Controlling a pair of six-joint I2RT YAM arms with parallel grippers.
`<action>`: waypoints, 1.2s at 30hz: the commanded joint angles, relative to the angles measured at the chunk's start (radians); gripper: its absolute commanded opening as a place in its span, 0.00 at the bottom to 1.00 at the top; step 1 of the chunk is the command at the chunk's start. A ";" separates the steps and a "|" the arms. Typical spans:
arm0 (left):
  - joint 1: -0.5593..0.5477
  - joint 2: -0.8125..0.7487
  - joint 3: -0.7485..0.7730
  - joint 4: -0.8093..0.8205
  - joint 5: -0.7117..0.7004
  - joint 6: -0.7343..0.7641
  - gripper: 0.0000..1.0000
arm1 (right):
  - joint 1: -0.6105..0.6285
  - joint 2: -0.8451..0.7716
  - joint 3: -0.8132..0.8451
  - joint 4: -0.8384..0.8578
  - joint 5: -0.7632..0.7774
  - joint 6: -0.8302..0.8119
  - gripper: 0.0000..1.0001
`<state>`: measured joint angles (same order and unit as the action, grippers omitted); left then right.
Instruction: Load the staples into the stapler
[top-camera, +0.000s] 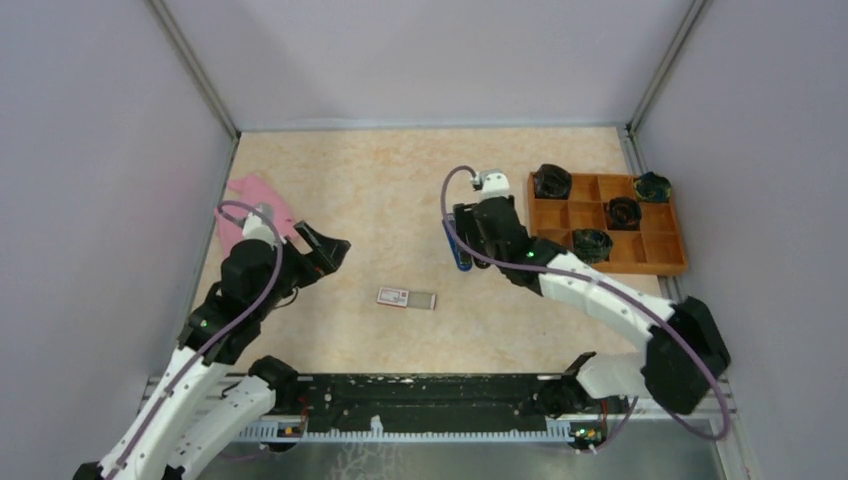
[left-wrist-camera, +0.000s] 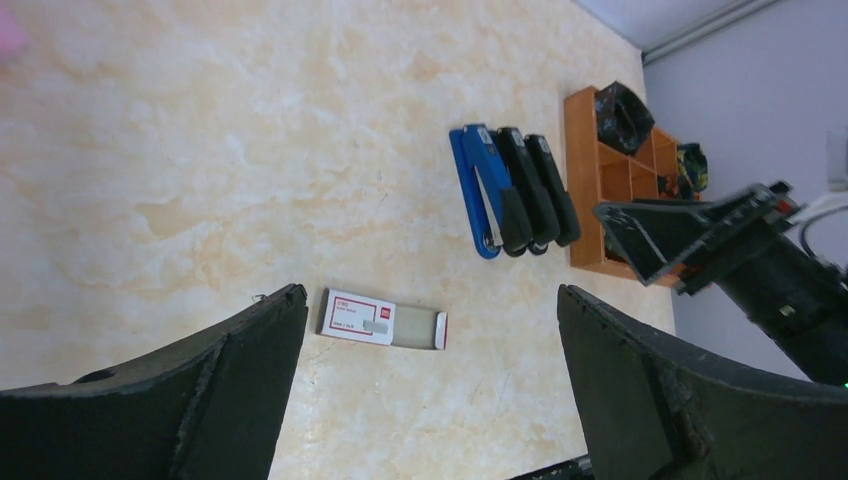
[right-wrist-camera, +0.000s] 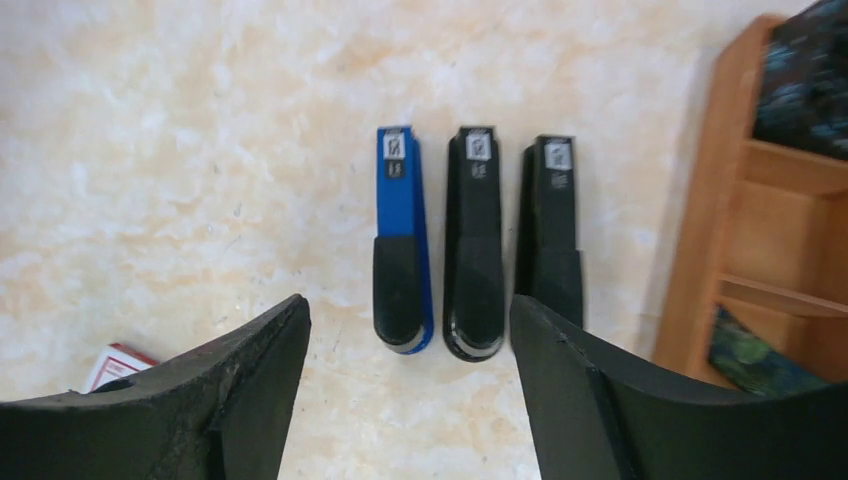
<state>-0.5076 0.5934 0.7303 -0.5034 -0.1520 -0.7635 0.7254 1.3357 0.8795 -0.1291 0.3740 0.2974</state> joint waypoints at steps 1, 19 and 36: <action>0.007 -0.058 0.128 -0.191 -0.099 0.100 1.00 | -0.004 -0.231 -0.018 -0.101 0.118 -0.022 0.75; 0.007 -0.303 0.121 -0.279 -0.309 0.195 1.00 | -0.006 -0.968 -0.123 -0.352 0.430 -0.079 0.98; 0.007 -0.314 0.020 -0.231 -0.338 0.151 1.00 | -0.006 -1.077 -0.201 -0.299 0.467 -0.093 0.99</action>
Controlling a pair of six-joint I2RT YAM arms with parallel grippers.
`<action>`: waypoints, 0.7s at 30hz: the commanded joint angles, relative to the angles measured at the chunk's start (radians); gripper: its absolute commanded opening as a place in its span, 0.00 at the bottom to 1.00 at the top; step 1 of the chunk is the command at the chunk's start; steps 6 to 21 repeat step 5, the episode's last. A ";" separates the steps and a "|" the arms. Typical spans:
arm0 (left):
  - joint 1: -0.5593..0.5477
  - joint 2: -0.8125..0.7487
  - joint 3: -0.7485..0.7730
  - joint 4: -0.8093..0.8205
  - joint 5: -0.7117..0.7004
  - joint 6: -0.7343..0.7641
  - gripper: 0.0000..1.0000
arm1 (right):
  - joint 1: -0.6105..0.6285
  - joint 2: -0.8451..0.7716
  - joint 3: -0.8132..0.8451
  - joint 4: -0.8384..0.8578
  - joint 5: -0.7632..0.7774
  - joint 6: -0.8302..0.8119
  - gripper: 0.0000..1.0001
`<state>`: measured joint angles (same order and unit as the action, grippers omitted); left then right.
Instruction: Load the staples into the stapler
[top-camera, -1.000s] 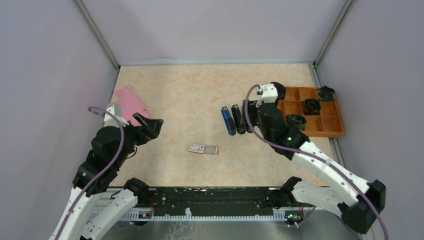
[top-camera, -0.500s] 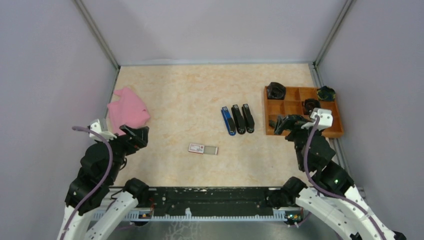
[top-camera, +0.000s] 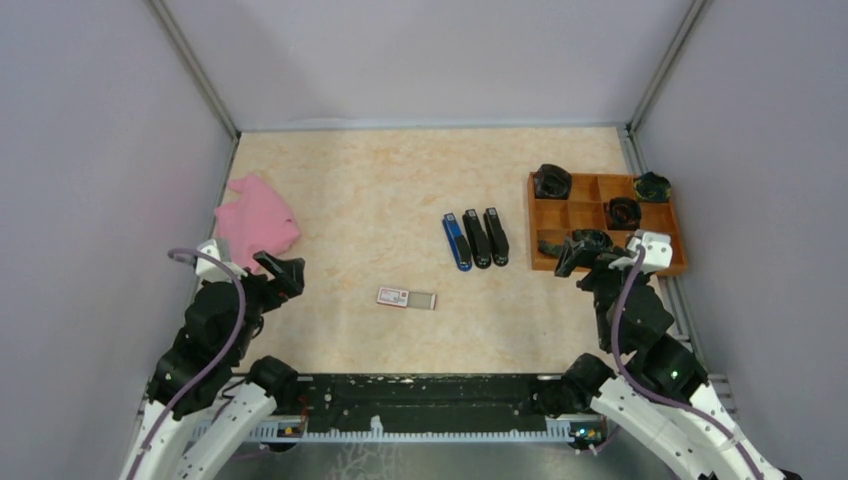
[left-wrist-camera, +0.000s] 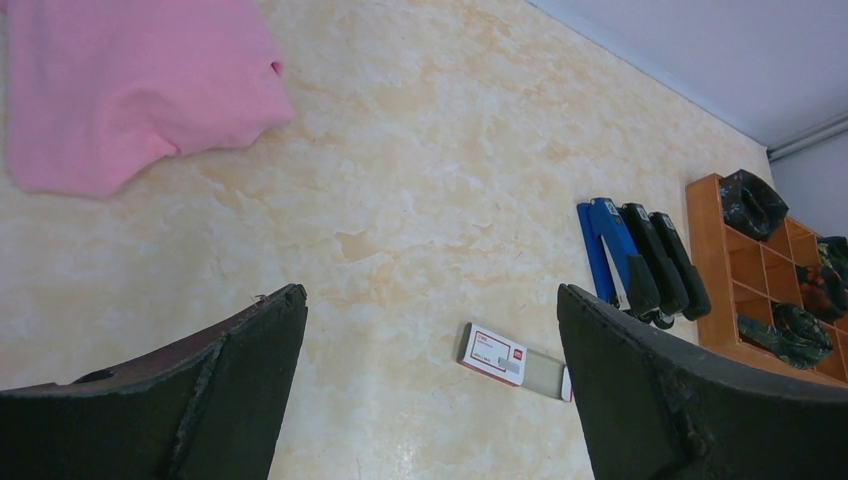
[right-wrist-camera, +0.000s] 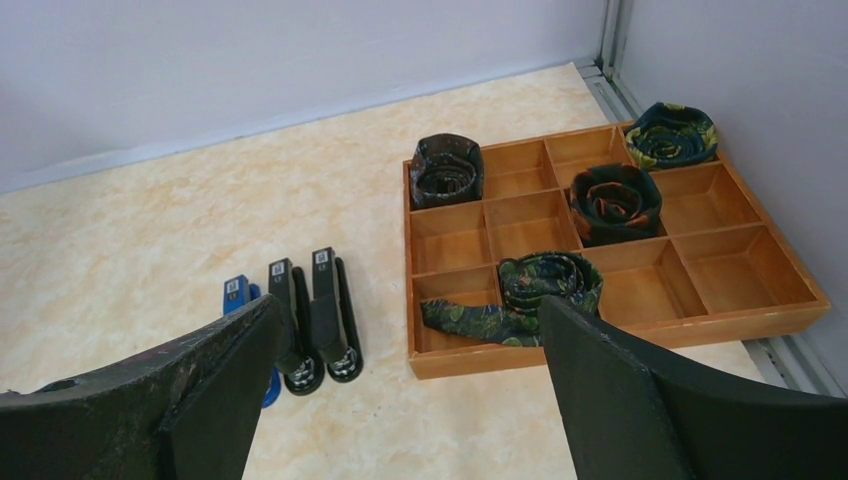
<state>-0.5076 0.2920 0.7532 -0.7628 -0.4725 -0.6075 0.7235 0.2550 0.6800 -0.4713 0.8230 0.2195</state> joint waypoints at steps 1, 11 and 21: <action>0.007 -0.013 -0.004 0.028 -0.017 -0.006 1.00 | -0.004 0.005 -0.002 0.042 0.018 -0.017 0.99; 0.007 -0.011 -0.001 0.026 -0.013 -0.006 1.00 | -0.005 0.005 -0.005 0.048 0.016 -0.023 0.99; 0.007 -0.011 -0.001 0.026 -0.013 -0.006 1.00 | -0.005 0.005 -0.005 0.048 0.016 -0.023 0.99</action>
